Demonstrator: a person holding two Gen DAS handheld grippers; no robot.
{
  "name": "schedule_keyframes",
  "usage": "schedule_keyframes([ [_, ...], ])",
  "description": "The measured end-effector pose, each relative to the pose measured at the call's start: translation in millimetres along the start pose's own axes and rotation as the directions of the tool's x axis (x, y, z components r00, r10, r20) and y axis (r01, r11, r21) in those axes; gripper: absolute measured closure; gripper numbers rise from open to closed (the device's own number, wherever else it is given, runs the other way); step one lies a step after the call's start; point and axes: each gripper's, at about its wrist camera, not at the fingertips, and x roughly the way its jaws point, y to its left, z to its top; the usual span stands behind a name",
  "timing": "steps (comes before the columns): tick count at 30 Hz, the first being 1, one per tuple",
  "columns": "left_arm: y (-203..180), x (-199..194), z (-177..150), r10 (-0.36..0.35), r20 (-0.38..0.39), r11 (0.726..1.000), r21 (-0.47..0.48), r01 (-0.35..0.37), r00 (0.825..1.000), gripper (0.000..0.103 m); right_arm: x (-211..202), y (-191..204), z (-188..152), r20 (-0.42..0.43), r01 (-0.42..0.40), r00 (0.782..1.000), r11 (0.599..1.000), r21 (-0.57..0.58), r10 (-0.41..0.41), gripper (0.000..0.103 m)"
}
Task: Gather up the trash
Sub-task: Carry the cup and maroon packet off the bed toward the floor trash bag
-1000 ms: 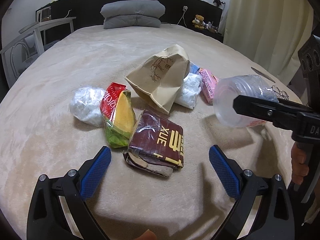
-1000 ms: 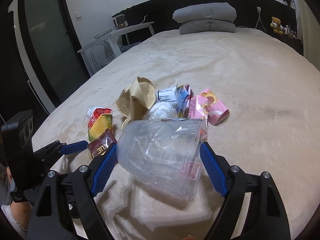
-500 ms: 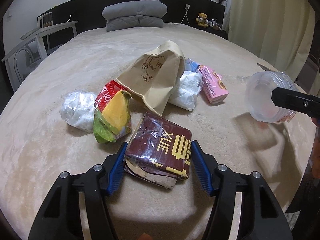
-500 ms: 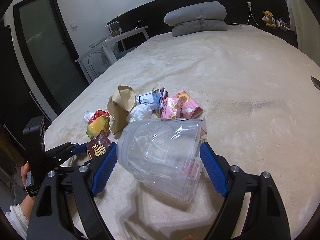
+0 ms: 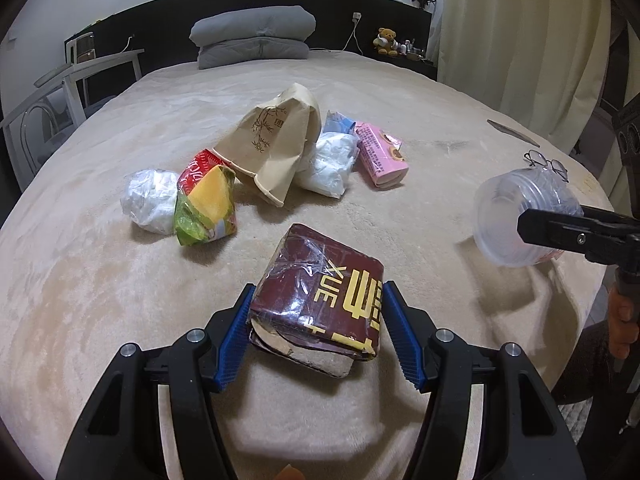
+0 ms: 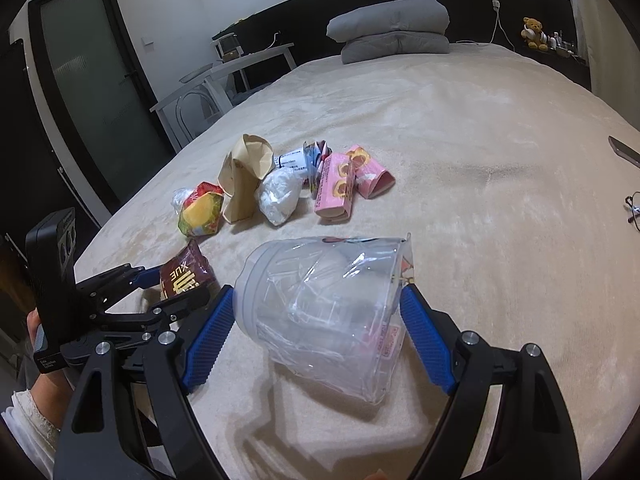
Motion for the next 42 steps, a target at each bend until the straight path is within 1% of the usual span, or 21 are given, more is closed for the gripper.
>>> schedule_keyframes([
  [3, -7, -13, -6, -0.015, 0.01, 1.0, -0.007, 0.015, 1.0, 0.041, -8, 3, -12, 0.012, -0.01, 1.0, 1.0, 0.002, 0.01, 0.021],
  [5, -13, -22, -11, -0.026, 0.016, 1.0, 0.004, 0.026, 1.0, 0.041, -13, 4, -22, 0.012, -0.016, 1.0, 1.0, 0.021, 0.016, 0.021],
  [10, -30, -45, -29, -0.074, 0.04, 0.997, 0.015, 0.074, 0.996, 0.041, -25, 15, -51, -0.002, 0.016, 1.0, 1.0, 0.003, -0.016, 0.021],
  [15, -48, -56, -57, -0.081, 0.009, 0.996, 0.045, 0.08, 0.997, 0.041, -42, 27, -76, -0.007, 0.027, 1.0, 1.0, -0.011, -0.027, 0.021],
  [18, -59, -65, -73, -0.077, -0.001, 0.993, 0.085, 0.077, 0.997, 0.041, -52, 32, -88, -0.004, 0.034, 0.999, 0.999, -0.01, -0.034, 0.021],
  [23, -74, -75, -96, -0.091, -0.021, 0.992, 0.081, 0.092, 0.996, 0.041, -68, 39, -111, -0.013, 0.05, 0.999, 0.999, 0.003, -0.05, 0.021],
  [28, -91, -79, -117, -0.084, -0.078, 0.993, 0.081, 0.09, 0.993, 0.041, -75, 43, -137, -0.052, 0.069, 0.996, 0.997, 0.024, -0.068, 0.021],
  [32, -100, -83, -132, -0.098, -0.118, 0.993, 0.047, 0.104, 0.988, 0.041, -75, 44, -157, -0.101, 0.083, 0.992, 0.995, 0.054, -0.078, 0.021],
  [35, -106, -81, -144, -0.077, -0.169, 0.996, 0.036, 0.084, 0.983, 0.041, -72, 42, -171, -0.149, 0.098, 0.985, 0.991, 0.091, -0.084, 0.021],
  [36, -106, -79, -148, -0.072, -0.182, 0.997, 0.018, 0.077, 0.981, 0.041, -69, 42, -175, -0.169, 0.102, 0.982, 0.99, 0.1, -0.084, 0.021],
  [38, -105, -74, -156, -0.085, -0.219, 0.996, -0.035, 0.079, 0.972, 0.041, -63, 40, -182, -0.21, 0.115, 0.974, 0.986, 0.117, -0.088, 0.021],
  [40, -110, -66, -166, -0.055, -0.265, 0.998, -0.022, 0.051, 0.963, 0.041, -55, 36, -190, -0.251, 0.117, 0.965, 0.982, 0.149, -0.077, 0.021],
  [42, -114, -57, -173, -0.043, -0.316, 0.999, -0.014, 0.041, 0.948, 0.041, -46, 32, -197, -0.292, 0.124, 0.954, 0.976, 0.179, -0.067, 0.021],
])
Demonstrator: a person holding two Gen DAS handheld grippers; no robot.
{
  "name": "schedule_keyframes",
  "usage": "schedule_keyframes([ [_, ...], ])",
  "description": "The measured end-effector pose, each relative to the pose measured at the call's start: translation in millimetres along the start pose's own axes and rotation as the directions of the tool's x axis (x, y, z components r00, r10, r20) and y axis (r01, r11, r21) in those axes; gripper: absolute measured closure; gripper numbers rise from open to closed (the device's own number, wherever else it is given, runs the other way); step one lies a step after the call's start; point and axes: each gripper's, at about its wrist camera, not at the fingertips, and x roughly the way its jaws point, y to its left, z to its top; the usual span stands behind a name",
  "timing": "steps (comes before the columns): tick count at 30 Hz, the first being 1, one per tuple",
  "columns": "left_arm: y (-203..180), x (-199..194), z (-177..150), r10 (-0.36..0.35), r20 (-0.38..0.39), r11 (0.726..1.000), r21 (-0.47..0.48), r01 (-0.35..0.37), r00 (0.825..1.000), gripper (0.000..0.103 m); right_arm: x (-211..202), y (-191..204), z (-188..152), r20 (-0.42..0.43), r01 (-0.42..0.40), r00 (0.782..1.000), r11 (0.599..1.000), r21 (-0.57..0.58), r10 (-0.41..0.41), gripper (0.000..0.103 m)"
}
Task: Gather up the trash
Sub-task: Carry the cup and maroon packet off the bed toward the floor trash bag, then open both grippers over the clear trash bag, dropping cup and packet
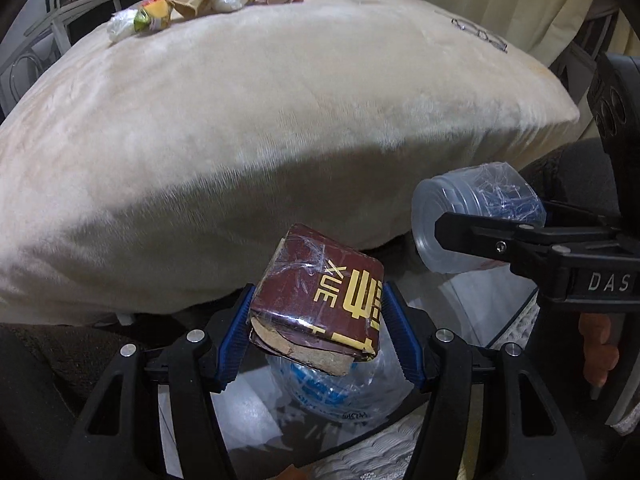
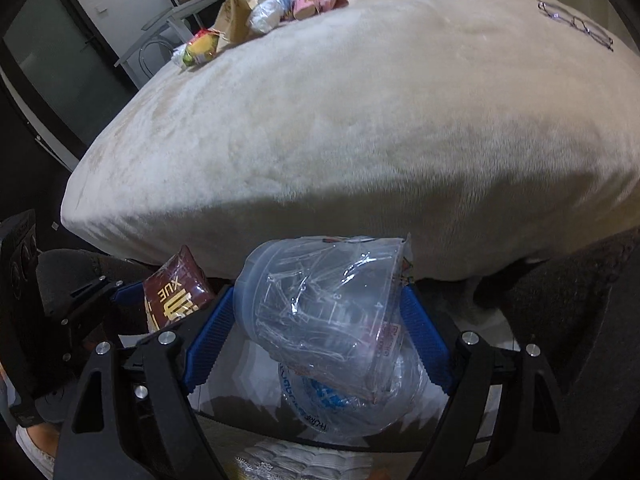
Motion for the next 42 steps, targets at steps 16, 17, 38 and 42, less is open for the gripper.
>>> schedule_keyframes([
  [16, 10, 138, -39, -0.007, -0.529, 0.986, -0.146, -0.083, 0.849, 0.041, 132, -60, -27, -0.424, 0.179, 0.903, 0.953, 0.245, -0.06, 0.022],
  [17, 11, 146, -41, -0.012, -0.553, 0.984, -0.154, -0.089, 0.833, 0.041, 139, -62, -31, -0.447, 0.196, 0.892, 0.948, 0.251, -0.066, 0.022],
  [38, 12, 259, -95, -0.014, -0.752, 0.99, -0.102, -0.096, 0.659, 0.039, 243, -114, -78, -0.671, 0.332, 0.741, 0.874, 0.355, -0.009, 0.022],
  [42, 13, 258, -98, -0.027, -0.741, 0.993, -0.096, -0.065, 0.671, 0.026, 248, -114, -80, -0.674, 0.322, 0.739, 0.872, 0.368, 0.012, 0.012],
])
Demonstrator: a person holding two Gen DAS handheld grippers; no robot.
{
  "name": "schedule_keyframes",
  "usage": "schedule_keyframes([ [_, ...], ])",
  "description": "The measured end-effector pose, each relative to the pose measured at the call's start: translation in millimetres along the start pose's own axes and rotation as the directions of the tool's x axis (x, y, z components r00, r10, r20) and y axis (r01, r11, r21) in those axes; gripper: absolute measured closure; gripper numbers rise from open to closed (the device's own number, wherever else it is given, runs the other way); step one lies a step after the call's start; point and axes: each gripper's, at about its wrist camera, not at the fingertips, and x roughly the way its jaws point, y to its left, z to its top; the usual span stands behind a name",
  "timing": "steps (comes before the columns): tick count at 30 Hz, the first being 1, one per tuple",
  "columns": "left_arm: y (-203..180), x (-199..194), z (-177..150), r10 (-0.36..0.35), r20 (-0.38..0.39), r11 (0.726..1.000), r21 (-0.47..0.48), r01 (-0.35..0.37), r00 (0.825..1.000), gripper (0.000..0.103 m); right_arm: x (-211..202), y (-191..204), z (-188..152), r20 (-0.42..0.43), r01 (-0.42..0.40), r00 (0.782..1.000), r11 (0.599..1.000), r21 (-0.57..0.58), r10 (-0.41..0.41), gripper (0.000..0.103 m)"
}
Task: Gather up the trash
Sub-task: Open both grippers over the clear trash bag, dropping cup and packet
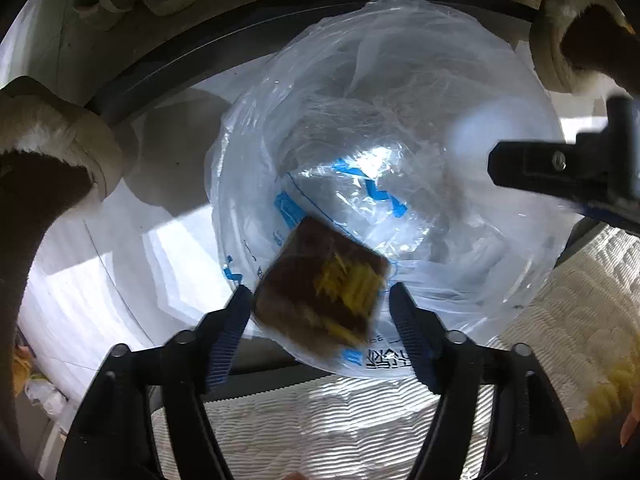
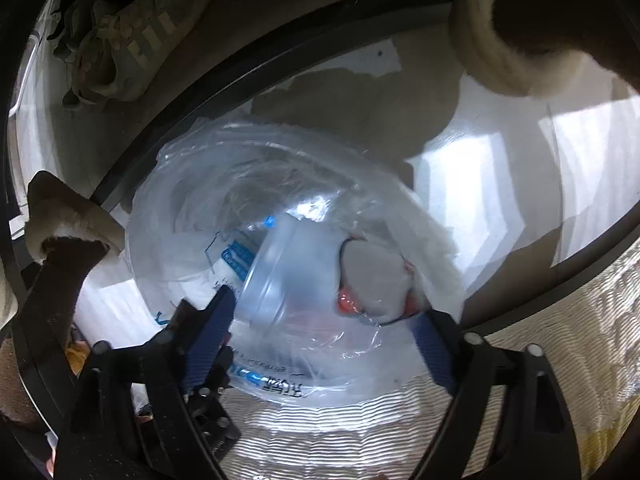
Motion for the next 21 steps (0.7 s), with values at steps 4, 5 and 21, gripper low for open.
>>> schedule_keyframes([
  [4, -3, -7, -3, -0.006, 0.019, 0.999, 0.034, 0.006, 1.0, 0.008, -6, 2, 1, 0.02, -0.002, 1.0, 1.0, -0.002, 0.002, 0.01],
  [5, -3, -11, -4, -0.021, 0.028, 0.999, 0.038, 0.02, 0.999, 0.008, -9, 3, 0, 0.028, -0.006, 1.0, 1.0, -0.003, 0.006, 0.009],
  [21, -25, -71, -27, -0.014, 0.195, 0.991, 0.133, -0.012, 0.981, 0.006, -69, 7, -28, 0.178, 0.022, 0.984, 0.997, -0.072, -0.009, 0.009],
])
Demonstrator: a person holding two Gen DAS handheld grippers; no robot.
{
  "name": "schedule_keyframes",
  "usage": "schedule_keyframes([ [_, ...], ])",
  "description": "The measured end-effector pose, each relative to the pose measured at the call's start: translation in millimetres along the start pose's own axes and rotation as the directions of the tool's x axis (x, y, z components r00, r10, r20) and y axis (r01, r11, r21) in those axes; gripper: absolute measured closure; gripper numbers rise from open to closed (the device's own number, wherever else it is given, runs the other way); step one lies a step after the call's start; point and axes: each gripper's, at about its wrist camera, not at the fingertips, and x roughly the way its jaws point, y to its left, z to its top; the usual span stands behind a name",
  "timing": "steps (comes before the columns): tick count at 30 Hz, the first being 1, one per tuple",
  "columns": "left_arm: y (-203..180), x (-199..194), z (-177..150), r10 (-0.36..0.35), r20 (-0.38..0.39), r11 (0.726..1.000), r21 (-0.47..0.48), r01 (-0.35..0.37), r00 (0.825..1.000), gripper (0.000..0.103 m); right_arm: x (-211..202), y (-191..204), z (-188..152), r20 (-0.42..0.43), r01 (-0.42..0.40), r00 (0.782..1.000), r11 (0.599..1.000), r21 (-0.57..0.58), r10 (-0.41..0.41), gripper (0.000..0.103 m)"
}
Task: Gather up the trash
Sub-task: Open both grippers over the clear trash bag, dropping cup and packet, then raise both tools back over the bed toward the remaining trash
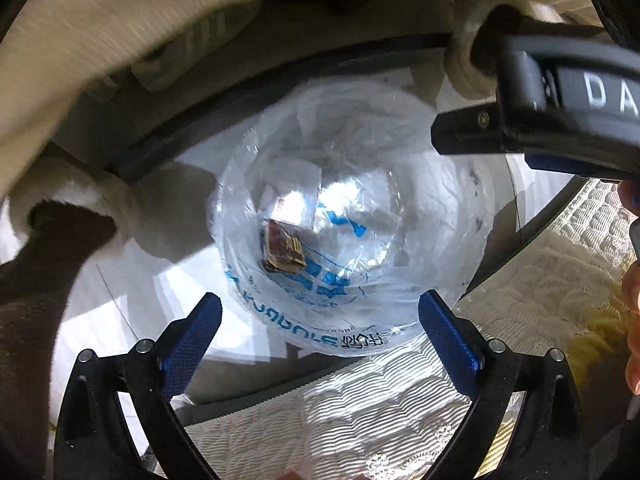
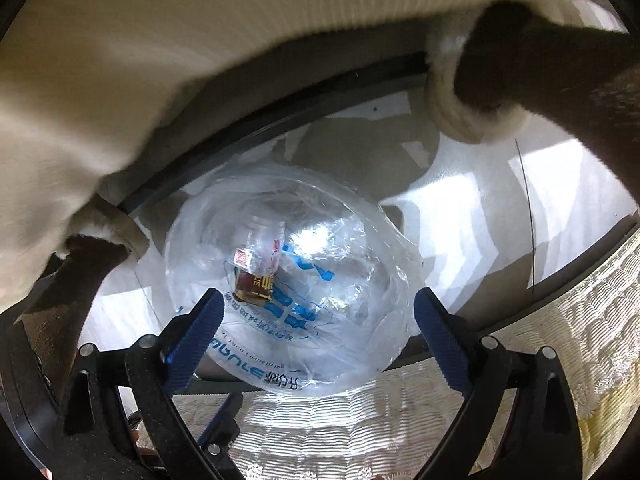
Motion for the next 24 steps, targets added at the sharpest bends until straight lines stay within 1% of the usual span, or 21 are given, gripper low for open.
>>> schedule_keyframes([
  [3, 0, -17, -4, 0.003, 0.037, 1.0, 0.004, -0.003, 0.999, 0.006, -15, 4, -5, 0.043, 0.032, 0.999, 0.999, -0.042, -0.03, 0.009],
  [8, -1, -40, -9, 0.011, 0.104, 1.0, -0.002, -0.011, 0.994, 0.006, -35, 9, -17, 0.107, 0.052, 0.993, 0.995, -0.083, -0.043, 0.009],
  [14, -7, -68, -19, 0.032, 0.193, 0.999, 0.018, -0.036, 0.981, 0.006, -59, 13, -27, 0.179, 0.051, 0.983, 0.991, -0.124, -0.029, 0.009],
  [18, -13, -89, -27, 0.044, 0.262, 0.998, 0.04, -0.057, 0.964, 0.006, -81, 17, -38, 0.242, 0.044, 0.97, 0.984, -0.171, -0.001, 0.009],
  [22, -12, -110, -36, 0.047, 0.341, 0.997, 0.035, -0.063, 0.939, 0.006, -101, 24, -49, 0.31, 0.056, 0.951, 0.972, -0.227, 0.018, 0.009],
  [24, -11, -120, -40, 0.041, 0.376, 0.998, 0.033, -0.057, 0.926, 0.006, -111, 27, -56, 0.348, 0.066, 0.937, 0.966, -0.251, 0.026, 0.009],
])
